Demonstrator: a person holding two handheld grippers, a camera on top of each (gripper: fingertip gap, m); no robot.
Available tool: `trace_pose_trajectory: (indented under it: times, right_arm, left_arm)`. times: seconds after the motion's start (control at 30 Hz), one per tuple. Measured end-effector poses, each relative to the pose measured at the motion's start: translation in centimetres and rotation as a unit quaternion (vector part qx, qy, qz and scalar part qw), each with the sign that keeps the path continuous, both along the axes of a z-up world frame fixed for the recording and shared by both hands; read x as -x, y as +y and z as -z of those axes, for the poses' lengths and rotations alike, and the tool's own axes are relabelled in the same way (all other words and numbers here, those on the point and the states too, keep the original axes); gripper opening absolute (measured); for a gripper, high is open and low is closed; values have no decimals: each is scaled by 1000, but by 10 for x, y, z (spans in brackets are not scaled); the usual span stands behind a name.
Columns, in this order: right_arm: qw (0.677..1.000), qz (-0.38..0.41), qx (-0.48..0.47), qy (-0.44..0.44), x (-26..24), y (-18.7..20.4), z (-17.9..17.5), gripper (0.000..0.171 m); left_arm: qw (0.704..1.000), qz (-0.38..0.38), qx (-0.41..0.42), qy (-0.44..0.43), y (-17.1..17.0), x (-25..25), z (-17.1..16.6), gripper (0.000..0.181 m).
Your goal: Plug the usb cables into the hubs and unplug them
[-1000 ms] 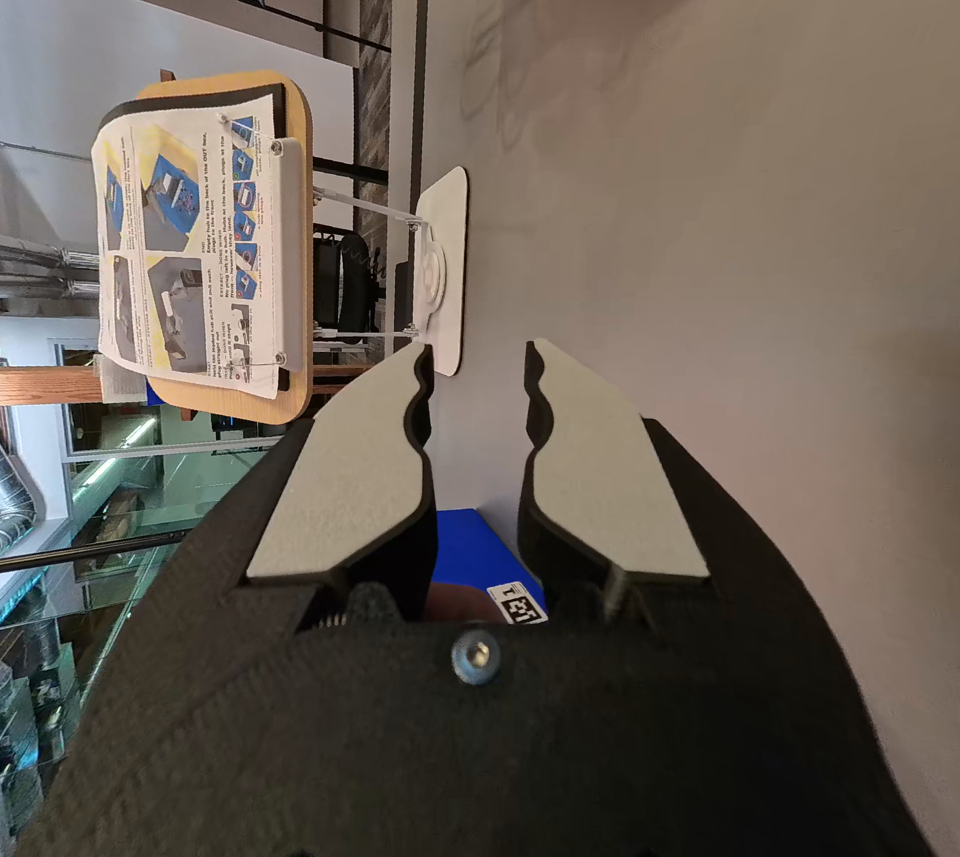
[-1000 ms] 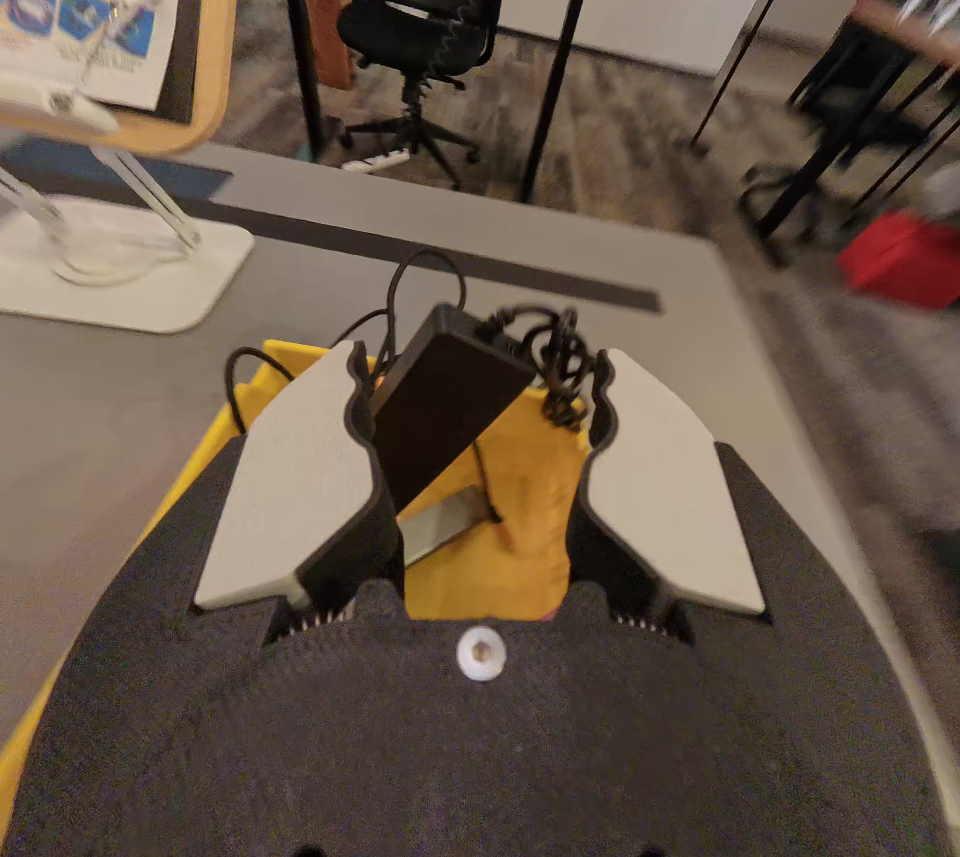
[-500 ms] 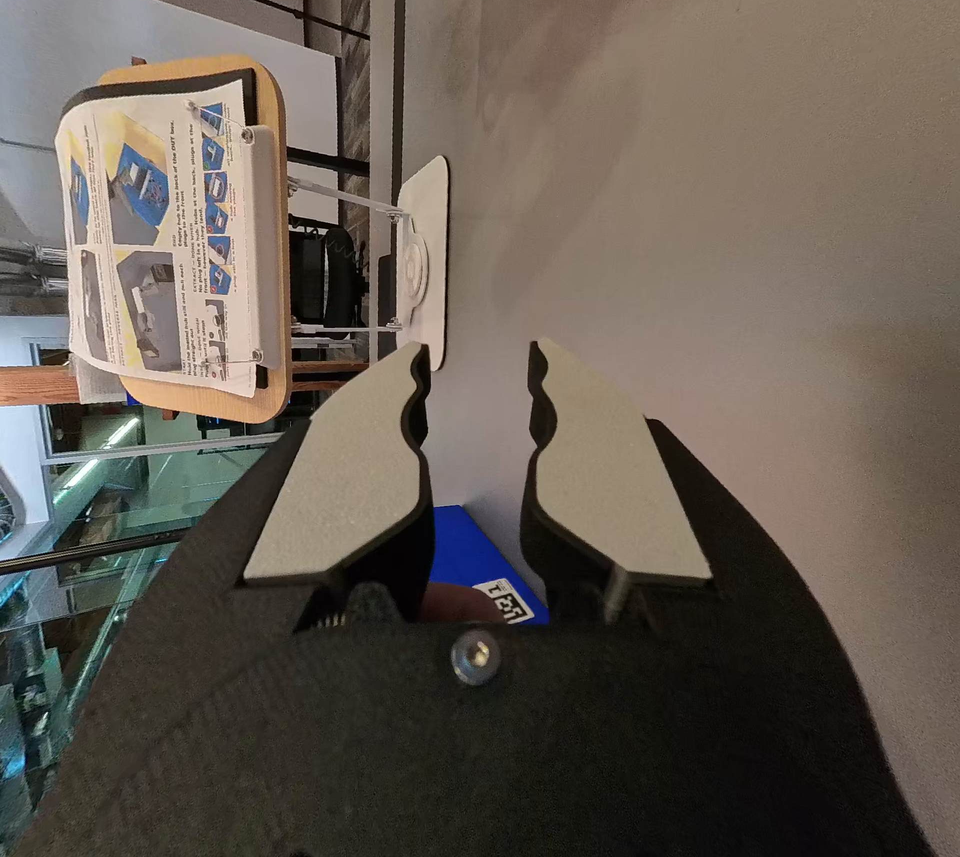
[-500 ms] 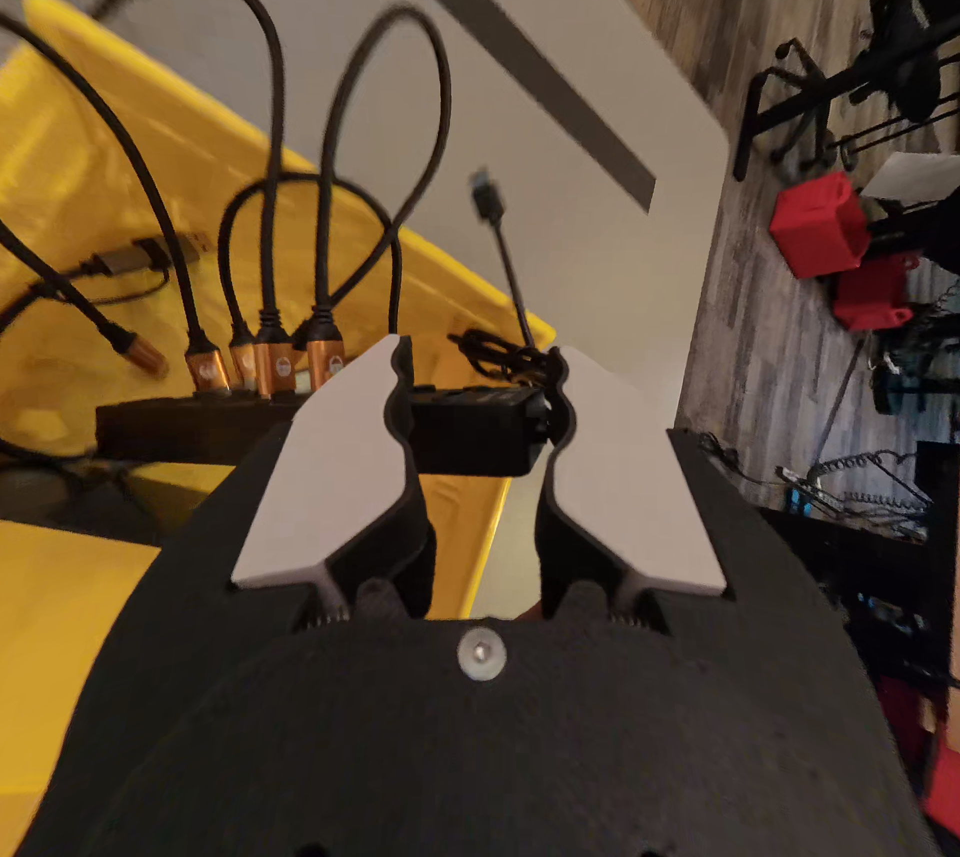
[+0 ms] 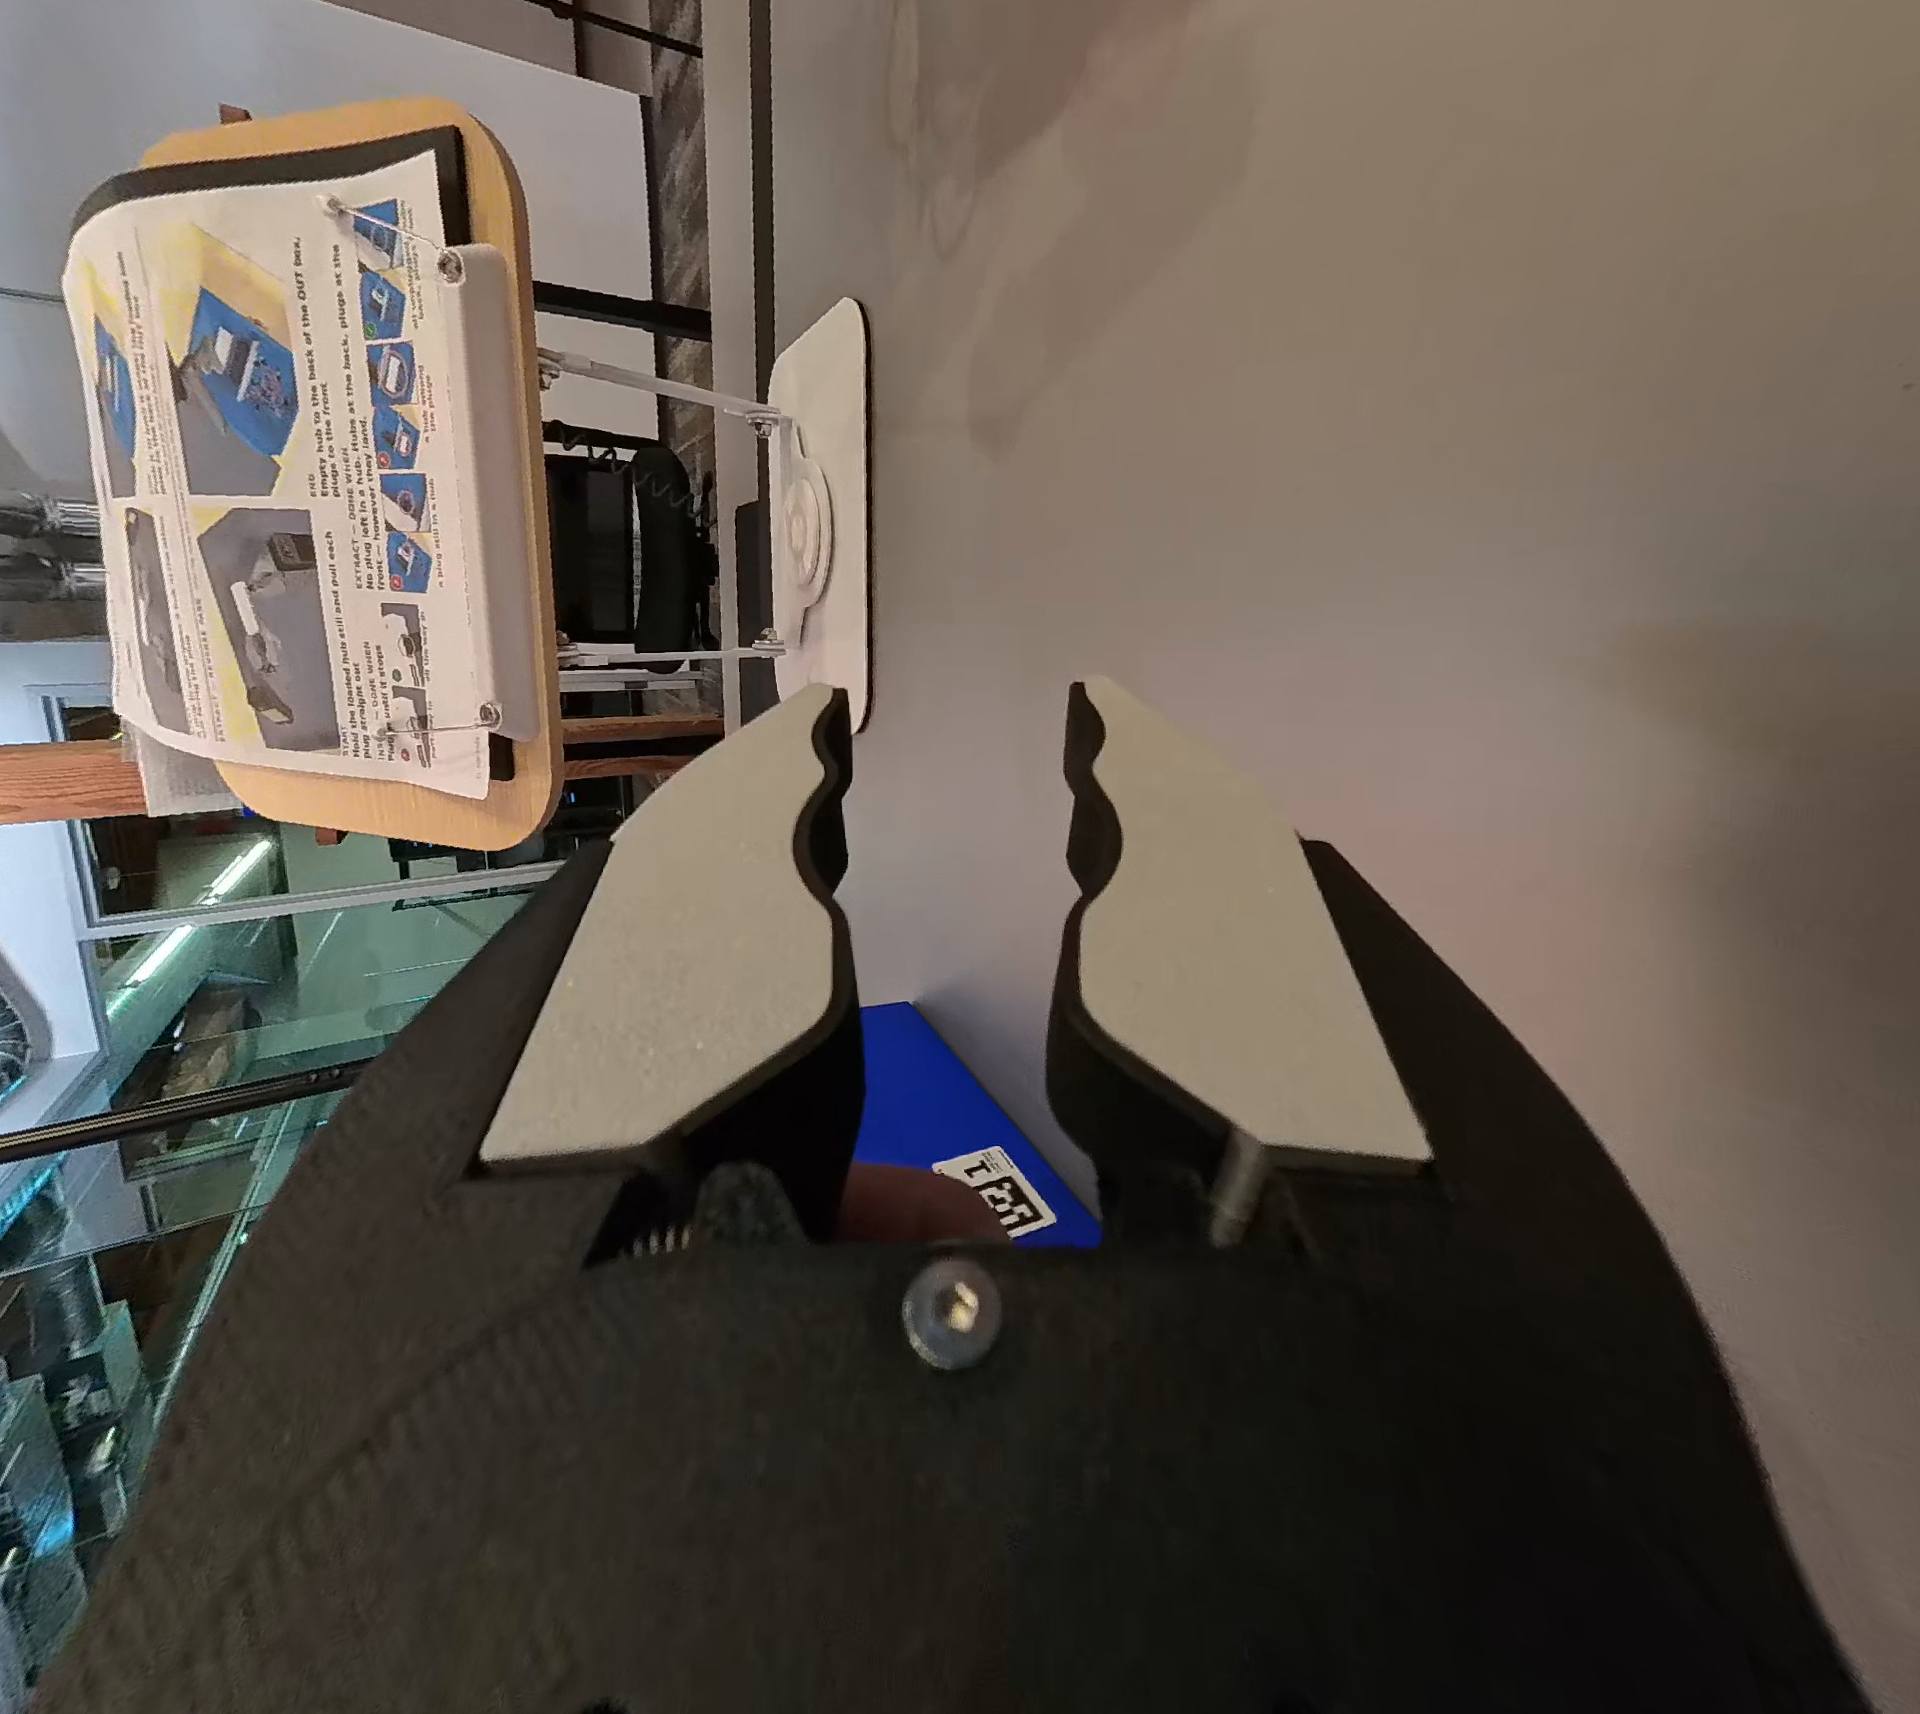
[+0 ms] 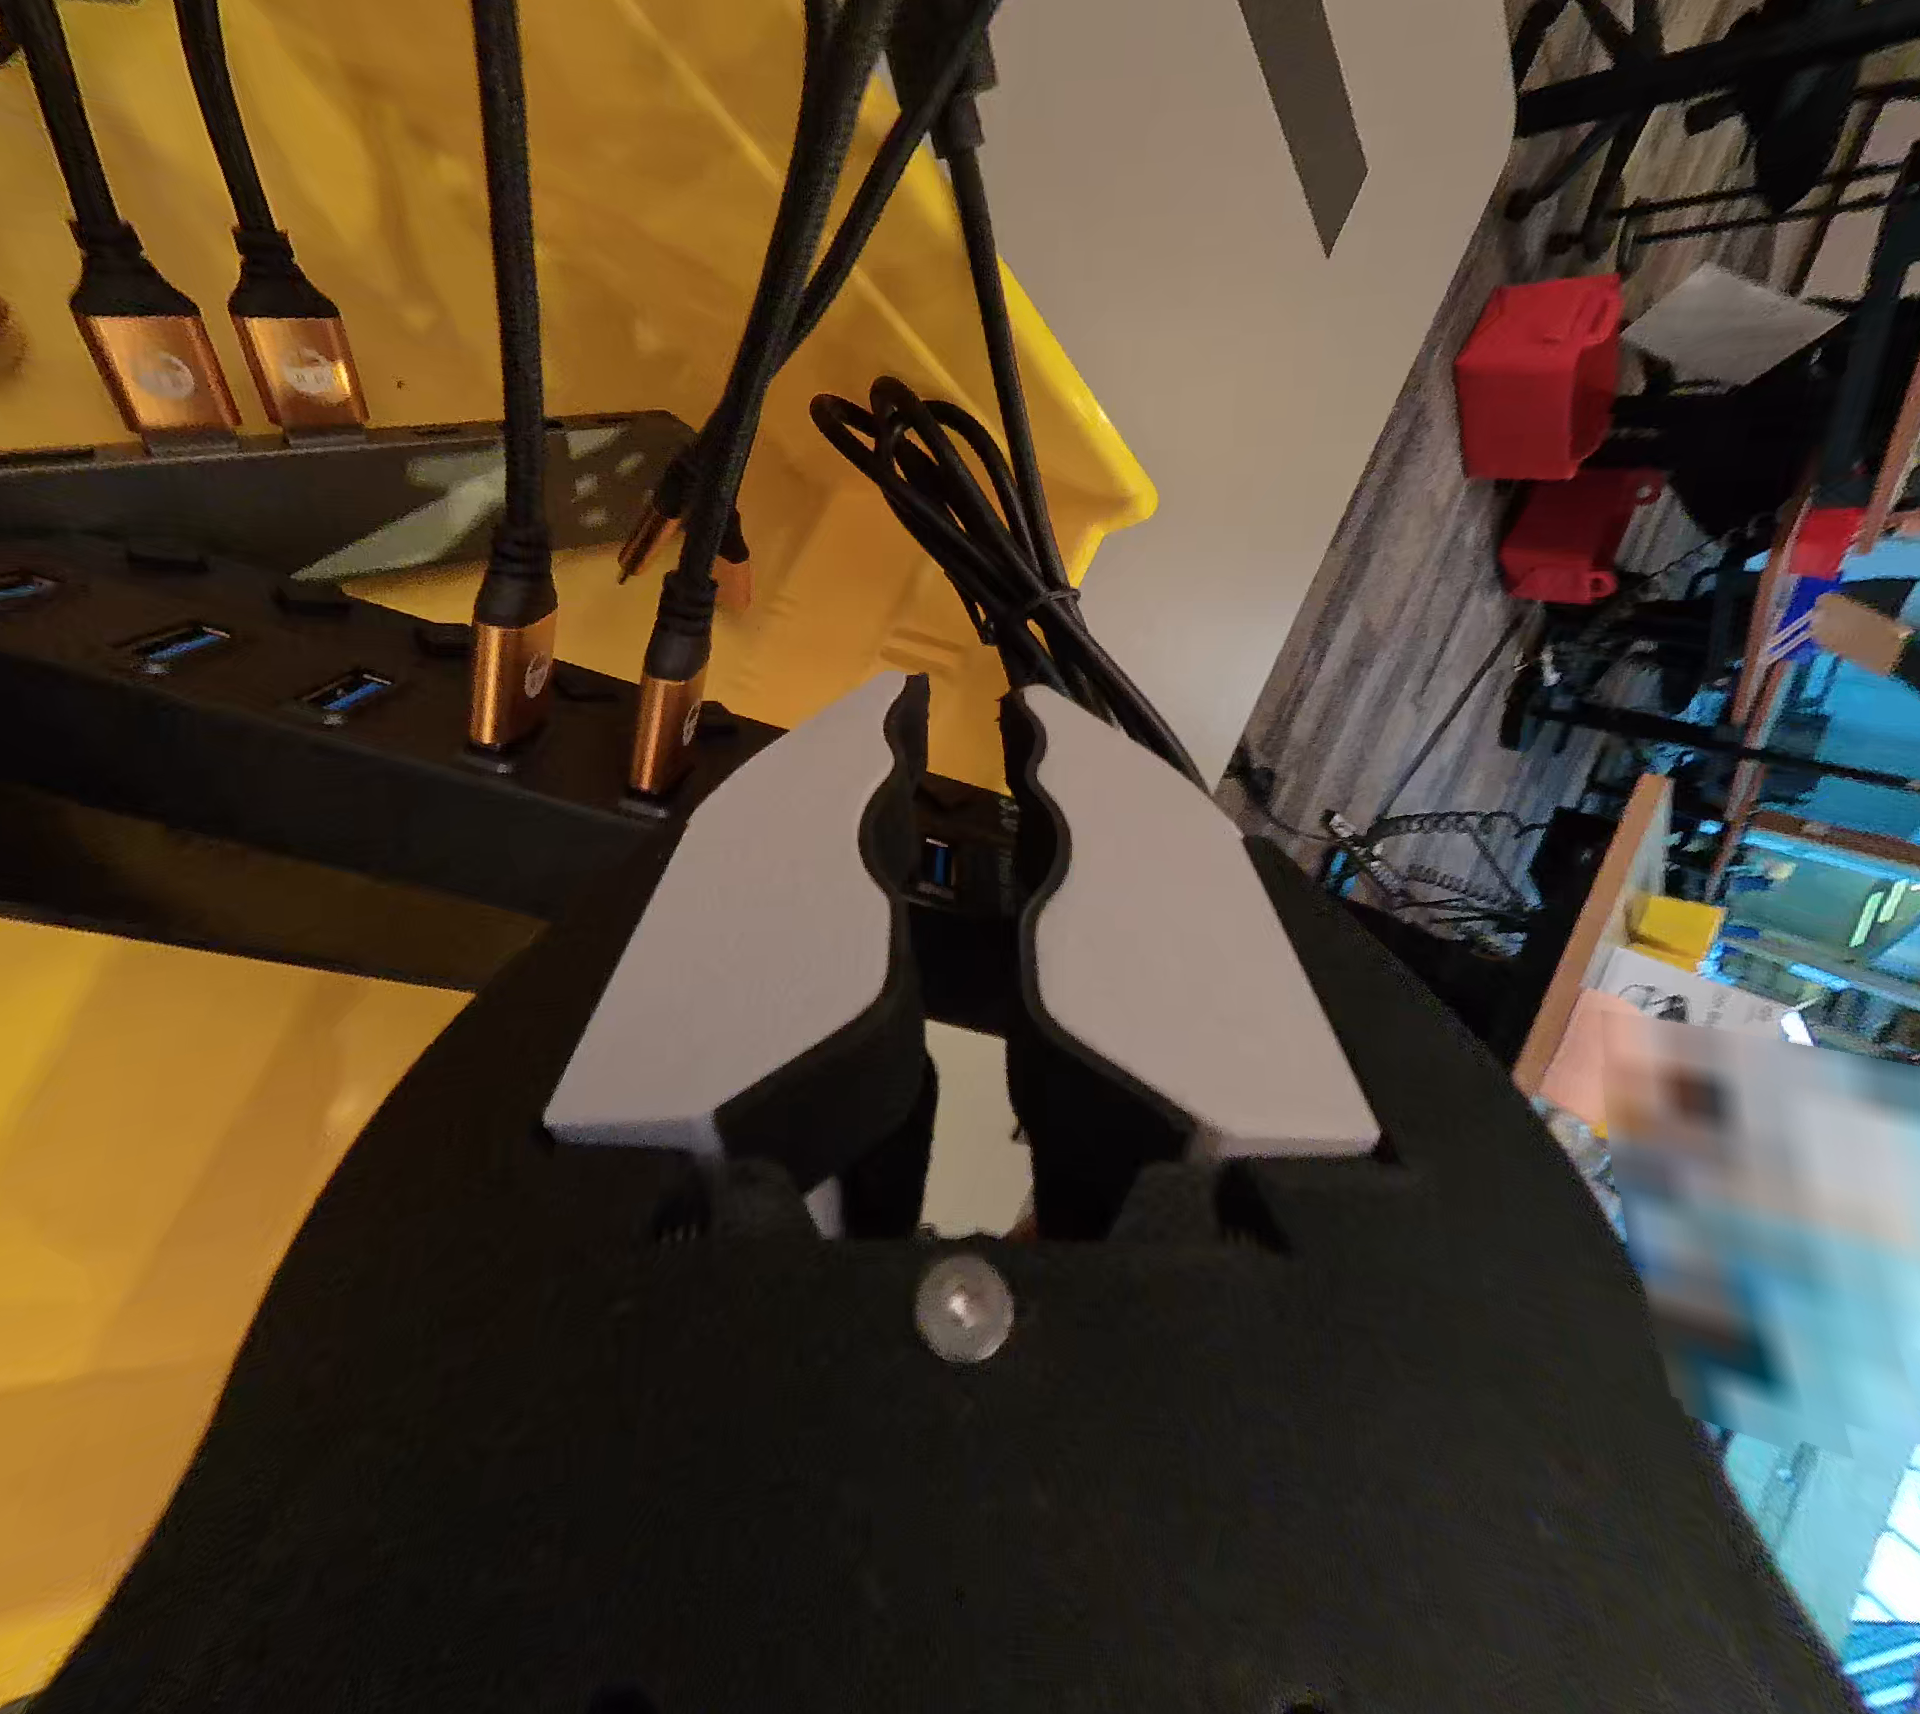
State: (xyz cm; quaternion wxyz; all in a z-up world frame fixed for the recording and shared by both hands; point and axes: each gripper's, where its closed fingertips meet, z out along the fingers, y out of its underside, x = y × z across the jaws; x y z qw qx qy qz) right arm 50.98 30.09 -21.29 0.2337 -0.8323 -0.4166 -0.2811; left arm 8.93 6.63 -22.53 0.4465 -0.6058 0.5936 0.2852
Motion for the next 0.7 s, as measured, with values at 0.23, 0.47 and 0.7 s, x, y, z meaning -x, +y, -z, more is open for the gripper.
trace_pose_trajectory:
  times: [0.23,0.47,0.7]
  right_arm:
    - [998,-27,58,9,5,-4,1,45]
    - [984,-58,81,150,63,-8,-14,65]
    - [983,-41,165,72,59,-8,38,12]
  left_arm:
    - [1000,2,-2,4,-2,-1,0,40]
    - [1000,-3,5,2,1,2,4,41]
    - [1000,-5,9,-4,1,4,5,41]
